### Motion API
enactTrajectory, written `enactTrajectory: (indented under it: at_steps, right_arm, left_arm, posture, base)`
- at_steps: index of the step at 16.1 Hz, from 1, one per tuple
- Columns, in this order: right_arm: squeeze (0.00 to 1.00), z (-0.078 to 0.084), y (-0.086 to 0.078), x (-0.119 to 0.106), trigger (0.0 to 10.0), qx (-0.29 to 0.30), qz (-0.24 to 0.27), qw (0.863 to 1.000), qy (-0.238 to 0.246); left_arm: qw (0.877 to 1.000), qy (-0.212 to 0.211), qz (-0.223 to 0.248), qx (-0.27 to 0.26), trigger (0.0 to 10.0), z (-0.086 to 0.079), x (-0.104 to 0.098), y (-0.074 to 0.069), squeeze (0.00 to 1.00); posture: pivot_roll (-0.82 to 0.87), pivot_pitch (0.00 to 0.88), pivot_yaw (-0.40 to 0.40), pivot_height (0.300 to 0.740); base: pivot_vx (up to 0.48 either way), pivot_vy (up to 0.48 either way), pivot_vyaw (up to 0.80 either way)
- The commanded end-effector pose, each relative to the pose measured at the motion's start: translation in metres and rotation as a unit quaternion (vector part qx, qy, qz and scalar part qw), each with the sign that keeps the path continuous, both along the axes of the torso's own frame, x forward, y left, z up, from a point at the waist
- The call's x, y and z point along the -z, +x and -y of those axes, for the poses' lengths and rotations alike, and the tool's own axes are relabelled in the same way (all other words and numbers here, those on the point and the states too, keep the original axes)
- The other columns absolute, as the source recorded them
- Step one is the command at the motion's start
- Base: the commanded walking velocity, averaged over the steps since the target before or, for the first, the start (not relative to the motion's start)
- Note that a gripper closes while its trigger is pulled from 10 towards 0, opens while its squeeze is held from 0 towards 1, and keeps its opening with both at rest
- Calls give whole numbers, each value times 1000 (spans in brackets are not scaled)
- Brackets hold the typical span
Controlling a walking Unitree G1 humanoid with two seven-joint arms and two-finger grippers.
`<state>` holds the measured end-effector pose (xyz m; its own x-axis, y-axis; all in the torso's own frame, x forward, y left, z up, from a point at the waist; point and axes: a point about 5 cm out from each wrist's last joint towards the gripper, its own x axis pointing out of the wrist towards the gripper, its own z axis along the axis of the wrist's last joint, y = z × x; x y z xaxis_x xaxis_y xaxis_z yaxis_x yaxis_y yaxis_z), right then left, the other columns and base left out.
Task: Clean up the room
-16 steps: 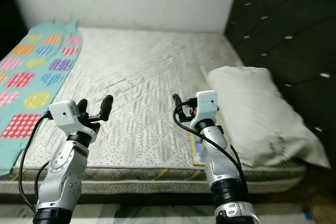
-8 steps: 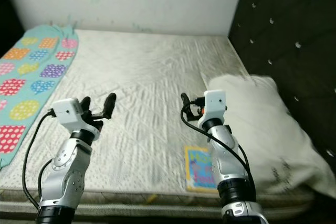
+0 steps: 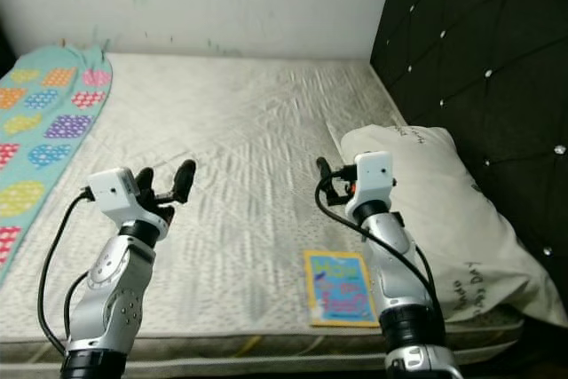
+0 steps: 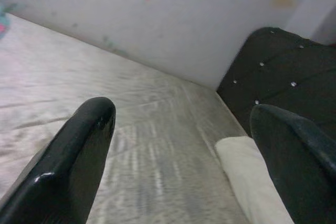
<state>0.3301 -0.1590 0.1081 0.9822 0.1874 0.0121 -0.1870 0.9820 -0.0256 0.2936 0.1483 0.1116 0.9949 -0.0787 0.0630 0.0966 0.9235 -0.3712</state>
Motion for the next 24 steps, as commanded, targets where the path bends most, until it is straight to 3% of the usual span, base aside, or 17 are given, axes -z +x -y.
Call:
enactTrajectory:
  at_steps: [1, 8, 24]
  right_arm:
    - [0, -6, 1, -7, 10000, -13, 10, 1000, 0]
    - [0, 0, -8, -8, 10000, -16, 4, 1000, 5]
    - [0, -4, -9, -10, 10000, -35, 0, 999, -8]
  left_arm:
    - [1000, 5, 2, -10, 10000, -6, -3, 0, 0]
    - [999, 4, -10, -32, 10000, -18, 2, -11, 0]
    - [999, -2, -15, -34, 10000, -17, 1, -9, 0]
  posture:
    - [-37, 0, -38, 740]
    - [-32, 0, -42, 740]
    - [-40, 0, -41, 740]
  base:
    - [0, 480, 0]
    - [0, 480, 0]
    - [0, 480, 0]
